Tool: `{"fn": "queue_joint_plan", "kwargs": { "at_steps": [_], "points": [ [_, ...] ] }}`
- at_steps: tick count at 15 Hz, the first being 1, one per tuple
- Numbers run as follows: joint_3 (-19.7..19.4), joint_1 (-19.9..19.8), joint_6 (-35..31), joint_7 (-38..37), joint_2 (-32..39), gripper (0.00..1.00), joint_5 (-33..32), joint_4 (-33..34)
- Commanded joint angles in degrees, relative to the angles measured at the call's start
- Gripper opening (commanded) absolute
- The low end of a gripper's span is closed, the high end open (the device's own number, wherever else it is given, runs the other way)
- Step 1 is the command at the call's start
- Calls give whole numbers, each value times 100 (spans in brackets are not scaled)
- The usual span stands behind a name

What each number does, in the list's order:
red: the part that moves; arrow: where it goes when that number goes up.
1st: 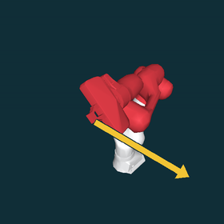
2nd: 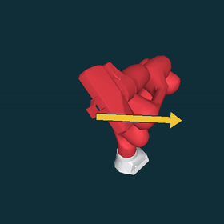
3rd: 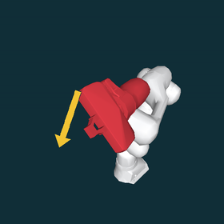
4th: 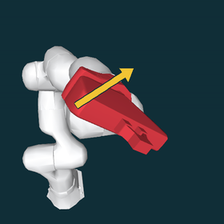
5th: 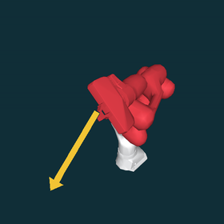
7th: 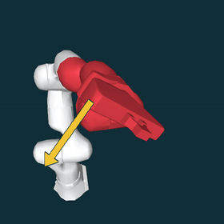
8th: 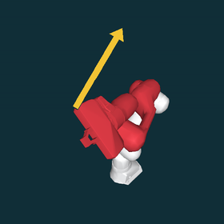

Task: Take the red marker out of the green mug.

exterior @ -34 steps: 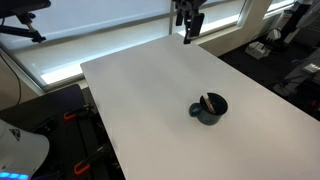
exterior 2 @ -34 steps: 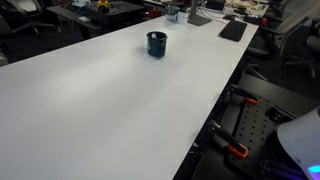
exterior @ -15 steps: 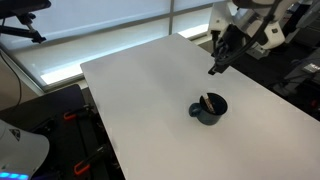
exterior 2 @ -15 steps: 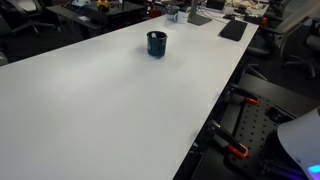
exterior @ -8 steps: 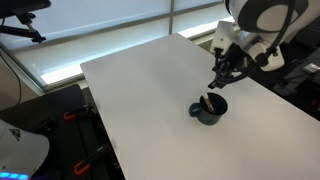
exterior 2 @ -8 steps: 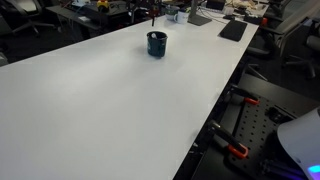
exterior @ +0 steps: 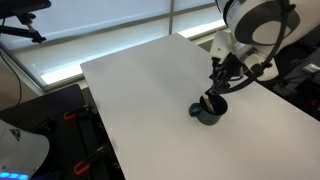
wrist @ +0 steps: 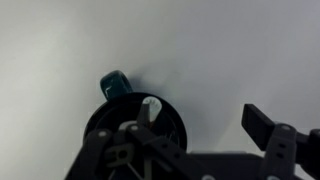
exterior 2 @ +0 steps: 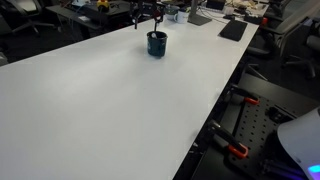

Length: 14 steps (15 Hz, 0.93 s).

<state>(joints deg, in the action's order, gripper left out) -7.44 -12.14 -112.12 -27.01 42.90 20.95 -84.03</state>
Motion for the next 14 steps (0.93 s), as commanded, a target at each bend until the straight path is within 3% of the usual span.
{"fn": "queue_joint_plan", "kwargs": {
  "at_steps": [1,7,14],
  "points": [
    [-65,16,27,-12,-91,92,-36,-71],
    [-134,9,-11,-1,-91,96,-77,-131],
    [-202,20,-85,41,-63,77,-163,-292]
  ]
}}
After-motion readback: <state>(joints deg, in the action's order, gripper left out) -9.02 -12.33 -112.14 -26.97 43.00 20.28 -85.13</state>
